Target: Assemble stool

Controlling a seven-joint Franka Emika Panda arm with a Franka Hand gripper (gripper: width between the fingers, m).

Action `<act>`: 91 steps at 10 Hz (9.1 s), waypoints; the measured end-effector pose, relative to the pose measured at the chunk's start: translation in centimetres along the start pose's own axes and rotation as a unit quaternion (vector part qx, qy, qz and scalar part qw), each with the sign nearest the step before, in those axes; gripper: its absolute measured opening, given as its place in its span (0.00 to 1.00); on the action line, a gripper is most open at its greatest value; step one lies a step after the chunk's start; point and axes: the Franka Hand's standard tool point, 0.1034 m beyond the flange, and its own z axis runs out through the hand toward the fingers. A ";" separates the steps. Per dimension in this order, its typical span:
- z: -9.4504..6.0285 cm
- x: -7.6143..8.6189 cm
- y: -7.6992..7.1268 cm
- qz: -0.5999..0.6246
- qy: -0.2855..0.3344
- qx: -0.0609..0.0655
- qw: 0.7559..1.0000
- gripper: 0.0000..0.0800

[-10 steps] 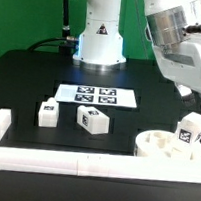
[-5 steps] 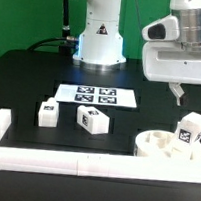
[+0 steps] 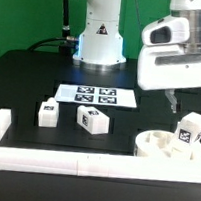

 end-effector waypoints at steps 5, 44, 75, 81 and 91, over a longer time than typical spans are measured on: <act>0.3 0.3 0.8 -0.259 -0.006 -0.028 0.965 0.81; 2.4 -0.1 2.2 0.838 0.016 0.058 0.542 0.54; 3.4 0.1 2.5 -0.291 0.016 -0.077 0.953 0.81; 3.5 0.0 2.6 -0.231 0.024 -0.075 0.970 0.42; 3.5 0.1 3.2 0.305 0.040 -0.005 0.951 0.43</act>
Offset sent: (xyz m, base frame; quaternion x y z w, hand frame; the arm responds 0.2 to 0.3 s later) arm 0.0000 0.0000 0.0000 0.0000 0.0000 -0.1938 0.9810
